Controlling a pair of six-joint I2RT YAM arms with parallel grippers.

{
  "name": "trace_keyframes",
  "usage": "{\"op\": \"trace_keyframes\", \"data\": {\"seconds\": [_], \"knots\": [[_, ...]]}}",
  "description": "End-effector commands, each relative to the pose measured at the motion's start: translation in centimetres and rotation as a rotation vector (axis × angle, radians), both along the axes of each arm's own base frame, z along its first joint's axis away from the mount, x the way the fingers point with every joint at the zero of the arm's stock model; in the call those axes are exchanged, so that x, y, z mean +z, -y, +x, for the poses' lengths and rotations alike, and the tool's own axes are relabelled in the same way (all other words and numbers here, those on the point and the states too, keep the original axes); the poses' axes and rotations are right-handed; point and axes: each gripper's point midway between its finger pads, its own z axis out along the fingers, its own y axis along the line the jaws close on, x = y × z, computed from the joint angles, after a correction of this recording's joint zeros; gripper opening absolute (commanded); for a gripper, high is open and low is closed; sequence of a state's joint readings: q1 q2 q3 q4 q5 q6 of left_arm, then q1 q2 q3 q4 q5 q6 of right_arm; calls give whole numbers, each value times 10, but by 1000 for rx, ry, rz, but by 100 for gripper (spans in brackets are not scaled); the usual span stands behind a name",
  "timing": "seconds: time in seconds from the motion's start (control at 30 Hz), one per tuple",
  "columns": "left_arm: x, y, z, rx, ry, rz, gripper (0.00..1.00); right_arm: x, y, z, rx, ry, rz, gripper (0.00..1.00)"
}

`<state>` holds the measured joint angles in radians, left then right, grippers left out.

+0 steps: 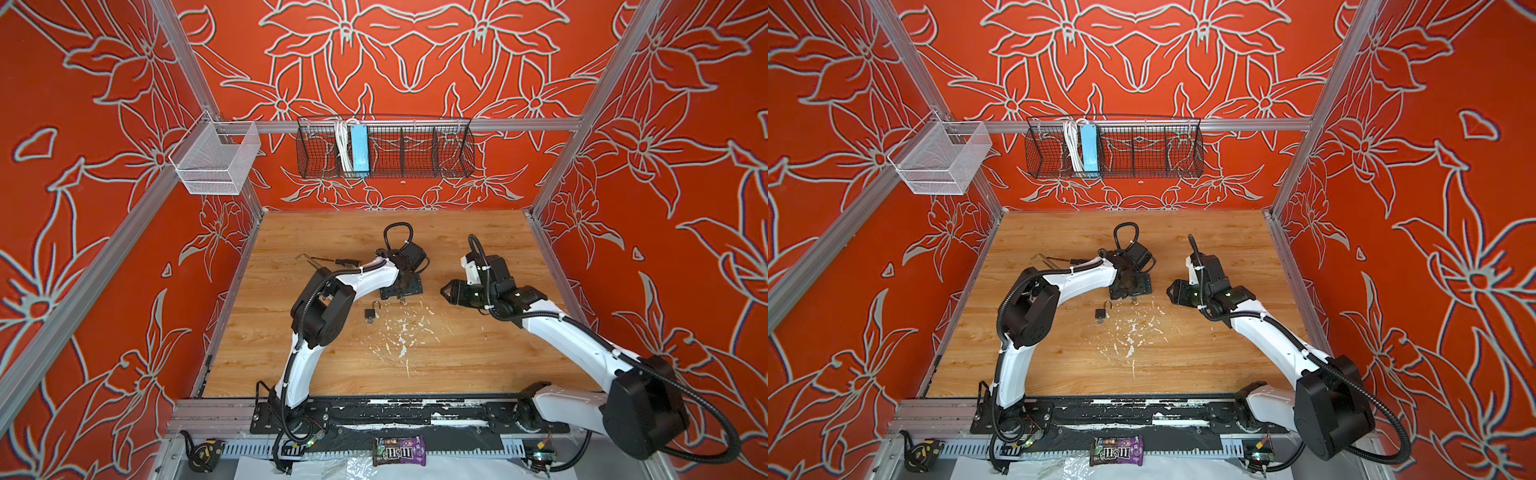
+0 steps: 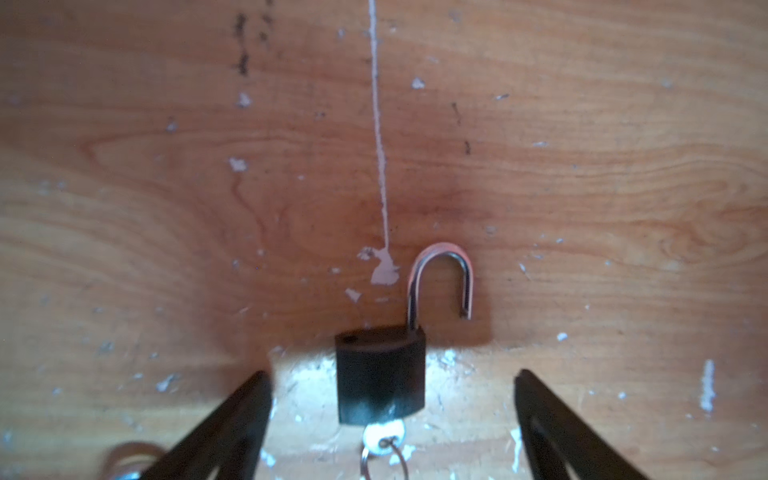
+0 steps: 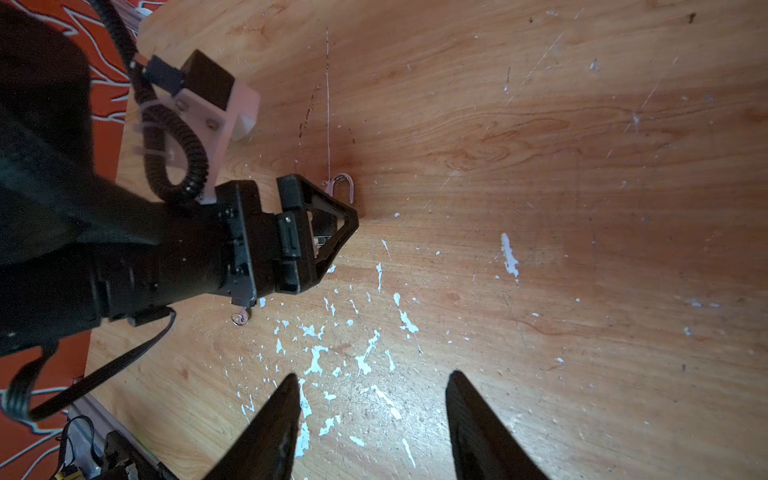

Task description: Unlock with the key

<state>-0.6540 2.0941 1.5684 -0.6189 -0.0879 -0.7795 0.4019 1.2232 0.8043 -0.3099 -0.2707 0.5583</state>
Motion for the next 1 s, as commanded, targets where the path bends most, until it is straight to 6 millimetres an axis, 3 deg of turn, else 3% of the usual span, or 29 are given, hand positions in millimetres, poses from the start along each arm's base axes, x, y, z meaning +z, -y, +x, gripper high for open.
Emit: {"op": "trace_keyframes", "data": {"seconds": [0.0, 0.13, 0.23, 0.33, 0.43, 0.53, 0.6, 0.7, 0.83, 0.97], "knots": [[48, -5, 3, 34, 96, -80, 100, 13, 8, 6, -17, 40, -19, 58], [87, -34, 3, 90, 206, -114, 98, 26, 33, 18, -91, 101, -123, 63], [115, -80, 1, 159, 306, -75, 98, 35, 73, 31, -223, 148, -300, 67], [139, -140, -2, 245, 399, 13, 98, 40, 109, 42, -342, 224, -455, 72], [151, -214, -12, 349, 460, 160, 98, 44, 144, 46, -454, 276, -594, 75], [145, -282, -24, 436, 488, 268, 98, 43, 167, 49, -523, 347, -678, 81], [134, -321, -37, 495, 491, 357, 98, 37, 178, 50, -549, 389, -708, 91], [112, -347, -50, 507, 524, 431, 98, 22, 193, 51, -583, 421, -713, 97], [94, -343, -46, 420, 661, 433, 98, -10, 201, 53, -567, 422, -693, 97], [83, -335, -38, 296, 703, 465, 98, -30, 191, 61, -463, 437, -691, 97]]}}
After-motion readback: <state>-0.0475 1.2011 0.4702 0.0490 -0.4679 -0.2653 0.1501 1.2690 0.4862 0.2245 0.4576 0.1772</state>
